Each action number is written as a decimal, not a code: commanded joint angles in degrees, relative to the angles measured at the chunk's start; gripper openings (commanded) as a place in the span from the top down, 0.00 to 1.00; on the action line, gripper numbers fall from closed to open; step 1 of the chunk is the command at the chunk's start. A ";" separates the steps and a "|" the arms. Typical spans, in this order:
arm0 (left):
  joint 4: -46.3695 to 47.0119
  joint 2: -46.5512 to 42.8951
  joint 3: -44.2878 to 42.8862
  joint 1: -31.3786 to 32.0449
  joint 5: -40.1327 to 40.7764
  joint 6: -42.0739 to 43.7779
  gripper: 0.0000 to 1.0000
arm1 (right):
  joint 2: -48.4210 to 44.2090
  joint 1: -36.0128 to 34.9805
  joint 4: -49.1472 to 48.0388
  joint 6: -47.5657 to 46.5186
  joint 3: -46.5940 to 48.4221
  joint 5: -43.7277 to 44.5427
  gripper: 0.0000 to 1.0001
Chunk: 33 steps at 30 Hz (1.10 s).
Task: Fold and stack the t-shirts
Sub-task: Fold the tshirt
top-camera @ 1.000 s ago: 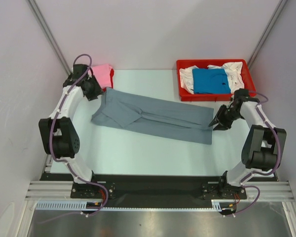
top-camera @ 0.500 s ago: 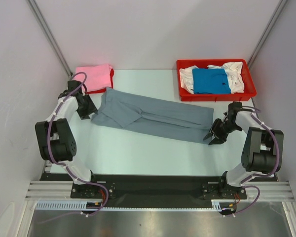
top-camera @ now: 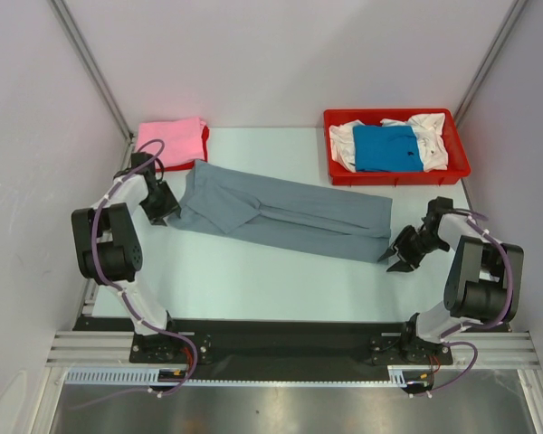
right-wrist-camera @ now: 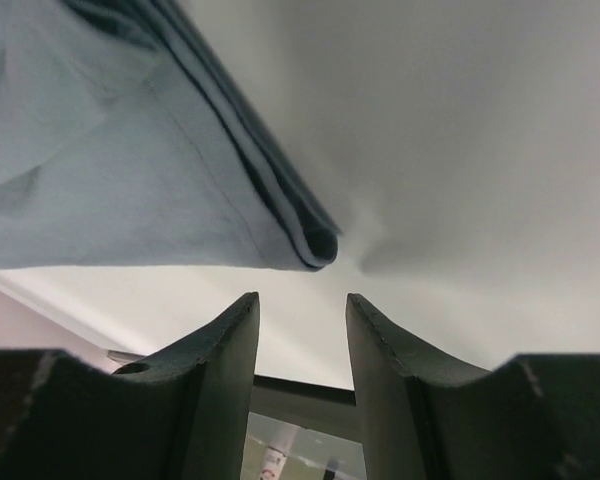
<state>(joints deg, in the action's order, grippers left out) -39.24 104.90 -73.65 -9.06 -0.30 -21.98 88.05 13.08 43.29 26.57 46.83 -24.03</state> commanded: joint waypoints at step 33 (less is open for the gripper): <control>3.82 3.47 -0.09 -1.31 -1.73 1.41 0.97 | 4.85 1.33 -3.39 3.49 2.66 1.71 0.91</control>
<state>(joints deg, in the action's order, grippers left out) -36.69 108.07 -73.63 -9.61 -1.37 -21.85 93.95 14.17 39.97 29.32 49.52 -22.76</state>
